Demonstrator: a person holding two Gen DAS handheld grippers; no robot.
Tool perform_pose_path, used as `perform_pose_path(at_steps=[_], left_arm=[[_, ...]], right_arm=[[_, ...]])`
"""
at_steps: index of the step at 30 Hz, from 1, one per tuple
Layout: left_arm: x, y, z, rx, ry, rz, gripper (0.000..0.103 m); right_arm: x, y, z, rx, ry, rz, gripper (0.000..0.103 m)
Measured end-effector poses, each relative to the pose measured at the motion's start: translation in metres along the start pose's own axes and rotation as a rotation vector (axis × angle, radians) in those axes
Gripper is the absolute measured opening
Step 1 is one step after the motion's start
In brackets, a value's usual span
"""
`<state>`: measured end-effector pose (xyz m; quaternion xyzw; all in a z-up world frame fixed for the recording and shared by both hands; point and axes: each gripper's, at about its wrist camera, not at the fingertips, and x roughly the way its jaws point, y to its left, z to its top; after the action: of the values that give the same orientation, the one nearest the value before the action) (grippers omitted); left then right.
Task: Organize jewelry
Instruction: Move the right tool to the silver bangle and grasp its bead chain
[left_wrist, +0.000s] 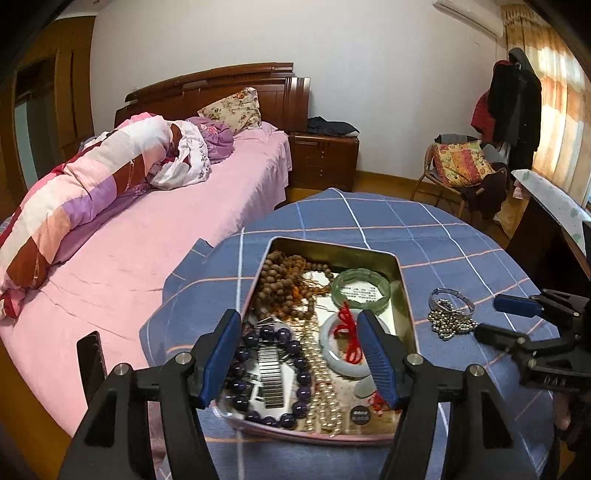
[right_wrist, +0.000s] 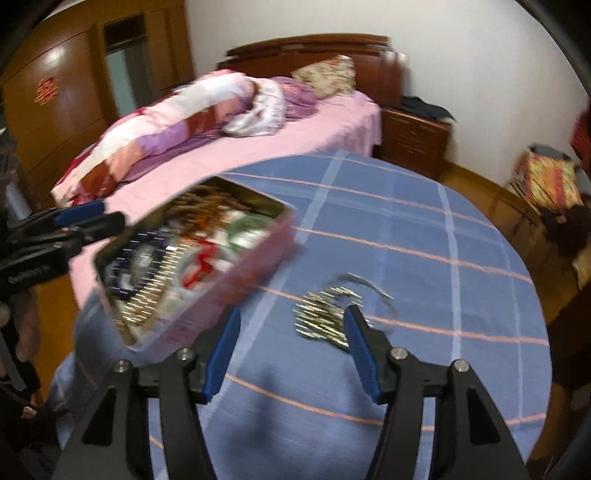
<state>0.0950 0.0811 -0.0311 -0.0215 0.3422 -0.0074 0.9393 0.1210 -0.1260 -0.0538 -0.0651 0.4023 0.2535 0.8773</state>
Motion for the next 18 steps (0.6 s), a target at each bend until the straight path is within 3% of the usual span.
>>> perform_pose_path(at_steps=[5,11,15,18], left_arm=[[0.007,-0.020,0.002,0.018,0.014,-0.005,0.065],[0.011,-0.044,0.005,0.051,0.015,-0.016,0.065],[0.013,-0.057,0.007,0.071,0.016,-0.022,0.065],[0.014,-0.065,0.007,0.084,0.017,-0.023,0.065]], right_arm=[[0.000,-0.040,-0.011,0.070,0.015,-0.066,0.061],[0.010,-0.058,-0.014,0.108,0.042,-0.102,0.061],[0.024,-0.060,-0.009,0.109,0.065,-0.110,0.047],[0.030,-0.062,0.001,0.127,0.059,-0.106,0.044]])
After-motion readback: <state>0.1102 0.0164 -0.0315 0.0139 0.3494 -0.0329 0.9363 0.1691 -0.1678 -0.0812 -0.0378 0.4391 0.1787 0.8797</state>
